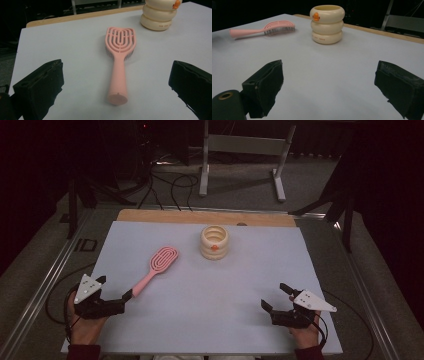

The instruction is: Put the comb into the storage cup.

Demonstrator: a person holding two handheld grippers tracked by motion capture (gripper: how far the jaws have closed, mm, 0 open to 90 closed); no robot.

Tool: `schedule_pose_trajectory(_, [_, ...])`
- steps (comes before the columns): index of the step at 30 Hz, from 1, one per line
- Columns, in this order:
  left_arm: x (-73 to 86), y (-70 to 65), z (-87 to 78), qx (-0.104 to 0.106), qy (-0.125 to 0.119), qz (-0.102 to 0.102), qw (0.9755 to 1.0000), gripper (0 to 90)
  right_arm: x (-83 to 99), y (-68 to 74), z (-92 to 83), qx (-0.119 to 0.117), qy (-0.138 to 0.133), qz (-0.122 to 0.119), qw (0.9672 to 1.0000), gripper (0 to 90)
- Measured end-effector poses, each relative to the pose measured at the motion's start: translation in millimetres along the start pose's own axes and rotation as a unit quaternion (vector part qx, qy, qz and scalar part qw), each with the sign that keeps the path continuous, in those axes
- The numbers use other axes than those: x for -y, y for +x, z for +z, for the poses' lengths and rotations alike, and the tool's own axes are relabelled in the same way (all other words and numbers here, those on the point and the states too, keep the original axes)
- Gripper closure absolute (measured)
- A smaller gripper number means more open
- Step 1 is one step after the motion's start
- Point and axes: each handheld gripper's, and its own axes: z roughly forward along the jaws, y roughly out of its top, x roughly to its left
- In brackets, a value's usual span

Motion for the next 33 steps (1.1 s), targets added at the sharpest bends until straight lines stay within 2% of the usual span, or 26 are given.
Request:
schedule_pose_trajectory(5, [-4.7,-0.3,4.7,0.006,0.001,-0.001,1.0000,0.6,-0.7,-0.5,0.6,-0.004,0.003,0.002,1.0000,8.4])
schedule_pose_trajectory(10, [-7.5,2.4,10.1,0.020,-0.002,-0.015,0.9997,0.6,-2.3,0.1,0.7,0.001,0.006,0.003,1.0000,8.3])
schedule_pose_trajectory(13, [-8.9,2.1,12.4,0.021,0.003,-0.011,0.9997,0.5,-3.5,0.5,0.3,0.004,0.005,0.002,1.0000,8.3])
schedule_pose_trajectory(22, [-22.4,-3.3,26.3,0.032,0.035,0.014,0.9988,0.5,-3.8,2.8,2.0,0.012,0.011,0.000,0.9999,8.3])
schedule_pose_trajectory(29, [-33.2,-9.3,42.1,0.037,0.079,0.040,0.9954,0.5,-2.6,2.5,3.1,0.011,0.014,0.003,0.9998,8.3])
schedule_pose_trajectory(33, [-37.5,-10.7,50.1,0.037,0.097,0.045,0.9936,0.5,-1.9,2.6,3.5,0.010,0.018,0.004,0.9998,8.3])
